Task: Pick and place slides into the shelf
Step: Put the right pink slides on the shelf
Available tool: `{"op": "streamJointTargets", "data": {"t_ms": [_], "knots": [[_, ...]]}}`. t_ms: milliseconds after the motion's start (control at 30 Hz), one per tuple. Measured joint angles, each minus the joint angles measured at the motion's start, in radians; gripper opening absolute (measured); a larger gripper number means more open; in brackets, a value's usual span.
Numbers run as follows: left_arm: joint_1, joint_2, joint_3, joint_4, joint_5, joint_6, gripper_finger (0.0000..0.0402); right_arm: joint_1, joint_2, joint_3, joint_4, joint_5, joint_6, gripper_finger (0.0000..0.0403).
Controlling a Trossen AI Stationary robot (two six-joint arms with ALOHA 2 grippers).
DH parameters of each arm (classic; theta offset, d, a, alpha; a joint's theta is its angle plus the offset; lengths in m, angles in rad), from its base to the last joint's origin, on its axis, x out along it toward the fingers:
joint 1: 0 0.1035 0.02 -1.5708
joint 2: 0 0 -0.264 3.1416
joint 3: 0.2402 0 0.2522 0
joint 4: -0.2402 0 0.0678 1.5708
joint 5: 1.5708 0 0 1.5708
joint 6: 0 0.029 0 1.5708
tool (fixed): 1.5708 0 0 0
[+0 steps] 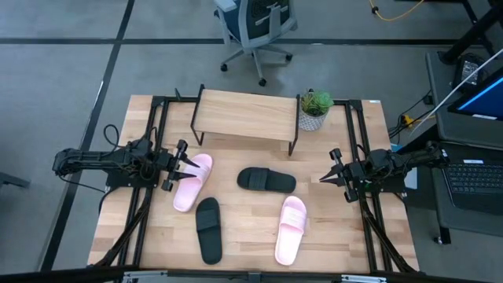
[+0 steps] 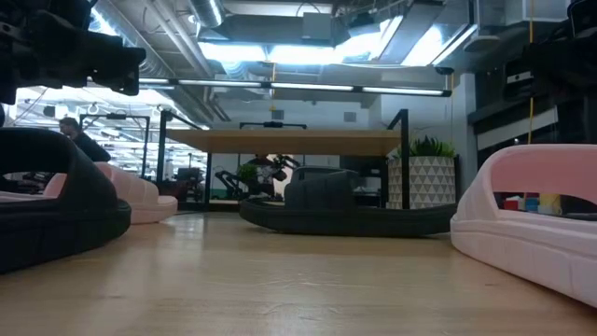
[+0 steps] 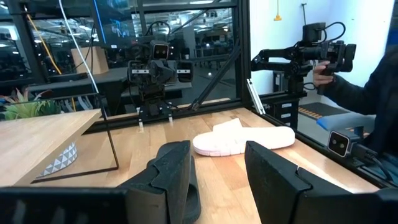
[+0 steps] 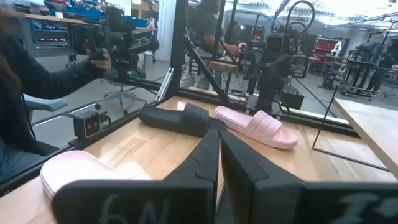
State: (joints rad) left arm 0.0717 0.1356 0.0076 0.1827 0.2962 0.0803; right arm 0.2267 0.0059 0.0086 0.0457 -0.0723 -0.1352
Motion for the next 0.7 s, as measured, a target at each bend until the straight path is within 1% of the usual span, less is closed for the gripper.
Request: {"op": "streamJointTargets", "data": {"t_ms": [167,300,367,533,700], "knots": [[0.000,0.000,0.000,0.015,-0.011,-0.022,0.0145,0.000,0.000,0.000,-0.011,0.000,0.023,0.0021],[0.000,0.000,0.000,0.015,-0.099,-0.069,0.0145,0.000,0.000,0.000,-0.015,-0.001,0.131,0.0021],[0.000,0.000,0.000,0.015,-0.141,-0.076,0.0145,0.000,0.000,0.000,-0.017,0.000,0.157,0.0021],[0.000,0.000,0.000,0.014,-0.212,-0.073,0.0145,0.000,0.000,0.000,-0.021,0.000,0.153,0.0021],[0.000,0.000,0.000,0.013,-0.224,-0.071,0.0145,0.000,0.000,0.000,-0.021,0.000,0.137,0.0021]]}}
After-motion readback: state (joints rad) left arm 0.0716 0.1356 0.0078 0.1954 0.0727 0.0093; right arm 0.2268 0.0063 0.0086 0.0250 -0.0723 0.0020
